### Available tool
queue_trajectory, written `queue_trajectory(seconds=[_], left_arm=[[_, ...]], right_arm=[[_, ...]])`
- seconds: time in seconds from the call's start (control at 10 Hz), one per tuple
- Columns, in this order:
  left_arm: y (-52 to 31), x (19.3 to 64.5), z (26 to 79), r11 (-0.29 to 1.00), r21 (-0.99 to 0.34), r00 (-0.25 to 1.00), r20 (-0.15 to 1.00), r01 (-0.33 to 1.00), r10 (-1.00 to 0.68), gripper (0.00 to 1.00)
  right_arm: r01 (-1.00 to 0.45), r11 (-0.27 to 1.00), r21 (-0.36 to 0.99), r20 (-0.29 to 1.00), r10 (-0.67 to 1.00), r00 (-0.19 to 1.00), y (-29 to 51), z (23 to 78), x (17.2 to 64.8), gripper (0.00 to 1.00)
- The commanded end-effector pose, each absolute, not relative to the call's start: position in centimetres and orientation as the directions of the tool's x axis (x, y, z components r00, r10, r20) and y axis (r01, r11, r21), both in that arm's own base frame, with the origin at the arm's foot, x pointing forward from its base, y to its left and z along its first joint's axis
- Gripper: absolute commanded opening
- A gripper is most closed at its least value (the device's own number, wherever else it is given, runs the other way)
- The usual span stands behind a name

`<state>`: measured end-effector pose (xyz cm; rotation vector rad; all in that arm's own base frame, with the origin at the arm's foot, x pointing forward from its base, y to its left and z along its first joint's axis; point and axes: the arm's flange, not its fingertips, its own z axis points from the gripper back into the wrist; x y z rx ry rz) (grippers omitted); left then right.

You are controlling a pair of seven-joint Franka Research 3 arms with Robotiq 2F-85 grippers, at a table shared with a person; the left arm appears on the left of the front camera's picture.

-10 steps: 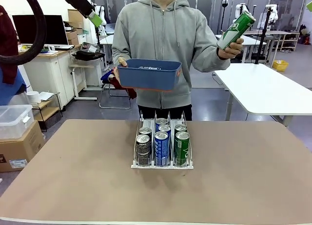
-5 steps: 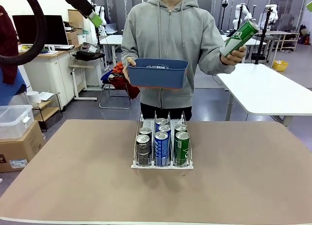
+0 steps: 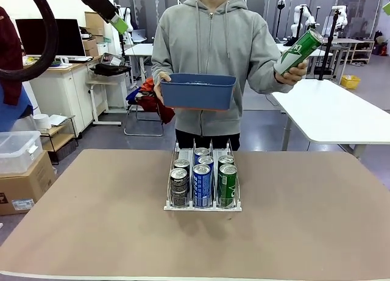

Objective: Fill the beverage cans into the dispenser.
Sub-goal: Pick up the Sprite handed by the human.

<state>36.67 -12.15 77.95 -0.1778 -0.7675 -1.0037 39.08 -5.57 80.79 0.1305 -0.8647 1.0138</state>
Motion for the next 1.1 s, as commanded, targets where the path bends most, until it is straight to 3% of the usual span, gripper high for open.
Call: queue_trajectory(seconds=[0.0,0.6,0.7,1.0], left_arm=[[-11.9,36.7,77.9,0.549,0.197,0.307,0.655,0.812,-0.69,1.0],[-11.9,36.7,77.9,0.549,0.197,0.307,0.655,0.812,-0.69,1.0],[-11.9,36.7,77.9,0.549,0.197,0.307,0.655,0.812,-0.69,1.0],[-11.9,36.7,77.9,0.549,0.197,0.307,0.655,0.812,-0.69,1.0]], right_arm=[[-0.829,0.506,-0.237,0.676,0.699,0.233,-4.6,81.2,41.5,1.0],[-0.864,0.432,-0.258,0.636,0.749,0.184,0.2,80.2,44.7,1.0],[-0.839,0.482,-0.254,0.634,0.738,0.232,1.0,80.2,45.3,1.0],[-0.851,0.458,-0.256,0.635,0.744,0.21,0.7,79.7,44.5,1.0]])
